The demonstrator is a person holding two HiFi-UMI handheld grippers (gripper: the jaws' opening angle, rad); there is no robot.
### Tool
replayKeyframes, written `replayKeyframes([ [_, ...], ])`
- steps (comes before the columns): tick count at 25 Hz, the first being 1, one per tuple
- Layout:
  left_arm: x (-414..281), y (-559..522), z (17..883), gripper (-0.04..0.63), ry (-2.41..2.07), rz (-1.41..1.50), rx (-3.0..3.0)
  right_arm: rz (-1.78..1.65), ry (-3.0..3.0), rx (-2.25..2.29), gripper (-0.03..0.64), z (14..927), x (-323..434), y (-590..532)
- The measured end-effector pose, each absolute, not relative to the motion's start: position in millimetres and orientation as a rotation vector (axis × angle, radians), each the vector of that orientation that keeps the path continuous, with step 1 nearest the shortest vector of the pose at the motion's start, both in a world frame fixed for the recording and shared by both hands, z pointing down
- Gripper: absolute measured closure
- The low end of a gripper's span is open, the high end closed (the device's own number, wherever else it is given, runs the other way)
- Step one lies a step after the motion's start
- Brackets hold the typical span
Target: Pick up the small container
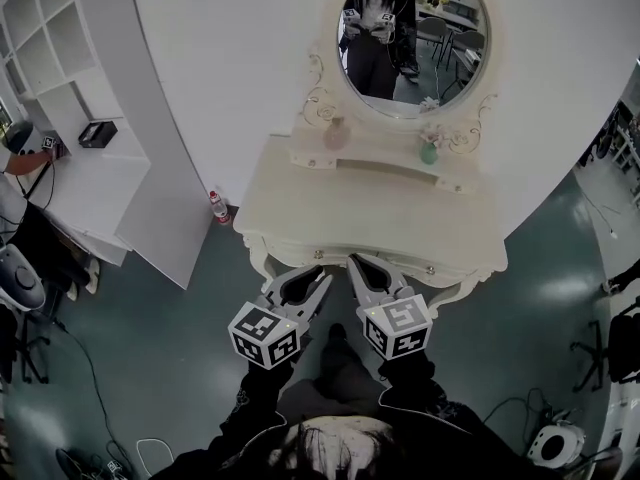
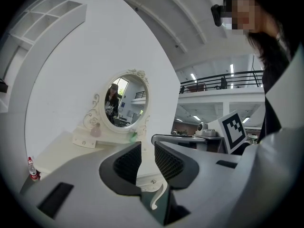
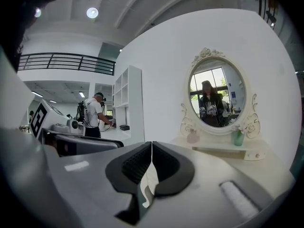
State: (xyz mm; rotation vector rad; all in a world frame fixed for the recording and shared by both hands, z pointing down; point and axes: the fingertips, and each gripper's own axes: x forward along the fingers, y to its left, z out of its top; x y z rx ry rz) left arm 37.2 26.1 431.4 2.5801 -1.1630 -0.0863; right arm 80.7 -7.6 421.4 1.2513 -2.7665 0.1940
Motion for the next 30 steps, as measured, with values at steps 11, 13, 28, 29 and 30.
replayKeyframes([
  [11,25.6,-73.0,447.2,0.526,-1.225,-0.055,2.521,0.253,-2.791,1.178,0.601,437.7,67.6,-114.2],
  [13,29.4,-94.1,445.8,0.528,-1.231,-0.049,2.518,0.261,-2.793,1.161,0.601,438.7,68.5,-138.7],
  [28,44.4,-196.2,444.9,0.528,-1.312,-0.012,2.493,0.288,-2.838,1.062,0.601,444.4,75.4,-248.2],
  [29,45.0,-199.2,445.6,0.528,-1.315,-0.010,2.492,0.291,-2.839,1.058,0.601,445.6,75.6,-251.7],
  [30,45.3,-202.1,446.3,0.528,-1.318,-0.010,2.489,0.293,-2.840,1.055,0.601,446.7,75.7,-255.1],
])
